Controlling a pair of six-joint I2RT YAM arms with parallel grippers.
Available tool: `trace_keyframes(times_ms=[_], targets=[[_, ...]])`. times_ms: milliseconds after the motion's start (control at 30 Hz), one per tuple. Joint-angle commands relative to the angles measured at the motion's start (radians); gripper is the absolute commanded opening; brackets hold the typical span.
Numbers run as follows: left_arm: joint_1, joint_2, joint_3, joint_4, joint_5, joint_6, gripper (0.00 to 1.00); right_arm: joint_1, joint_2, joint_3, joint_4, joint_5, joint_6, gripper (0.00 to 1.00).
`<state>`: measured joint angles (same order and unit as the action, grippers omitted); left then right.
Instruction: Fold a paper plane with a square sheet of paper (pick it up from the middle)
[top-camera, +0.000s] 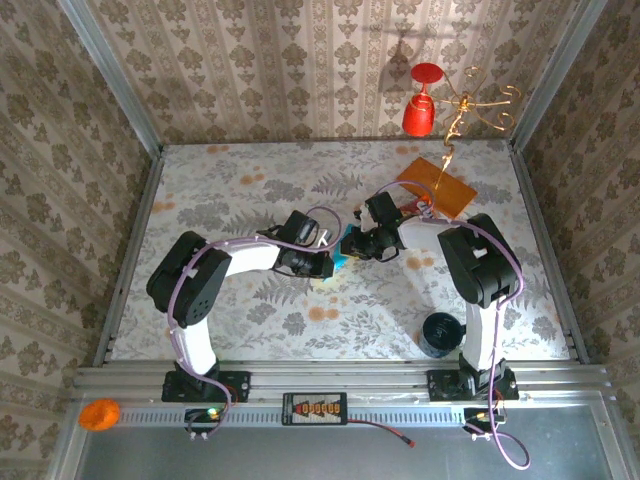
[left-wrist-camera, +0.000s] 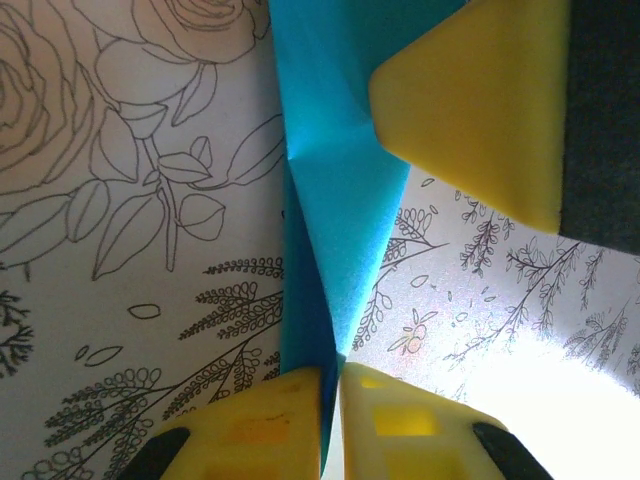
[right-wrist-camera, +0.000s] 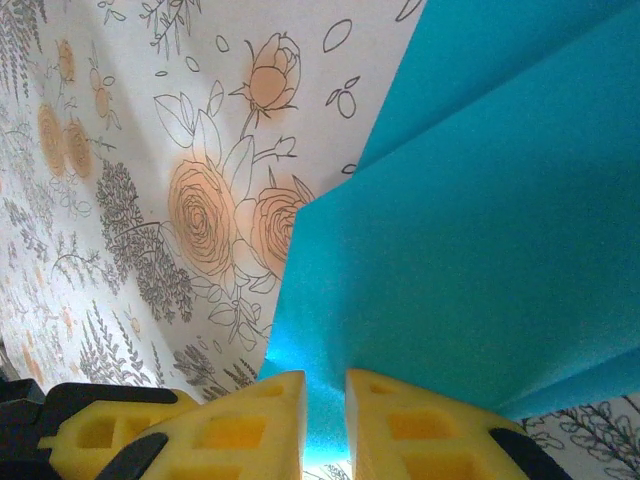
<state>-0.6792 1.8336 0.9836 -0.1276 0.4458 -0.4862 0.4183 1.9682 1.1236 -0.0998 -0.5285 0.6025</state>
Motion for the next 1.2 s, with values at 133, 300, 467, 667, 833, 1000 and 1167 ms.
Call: trace_keyframes(times_ms=[133,300,467,667,833,1000,1167], targets=[[-0.003,-0.005,0.007,-0.037,-0.031,0.016,0.15,0.006,0.033,0.031,-0.063,0.048,-0.011,0.19],[-0.003,-0.025,0.003,-0.055,-0.053,0.014,0.16,0.006,0.041,0.04,-0.081,0.056,-0.014,0.19],[0.0,-0.038,-0.005,-0.075,-0.058,0.015,0.16,0.005,0.045,0.042,-0.089,0.056,-0.017,0.19],[0.0,-0.054,-0.022,-0.085,-0.055,0.019,0.18,0.005,0.052,0.045,-0.1,0.068,-0.02,0.19],[0.0,-0.057,-0.032,-0.083,-0.056,0.015,0.16,0.005,0.055,0.047,-0.107,0.074,-0.017,0.19],[0.0,-0.047,-0.037,-0.09,-0.062,0.015,0.15,0.005,0.06,0.048,-0.111,0.082,-0.015,0.18],[0.0,-0.037,-0.038,-0.105,-0.07,0.021,0.14,0.005,0.064,0.051,-0.119,0.089,-0.014,0.18]])
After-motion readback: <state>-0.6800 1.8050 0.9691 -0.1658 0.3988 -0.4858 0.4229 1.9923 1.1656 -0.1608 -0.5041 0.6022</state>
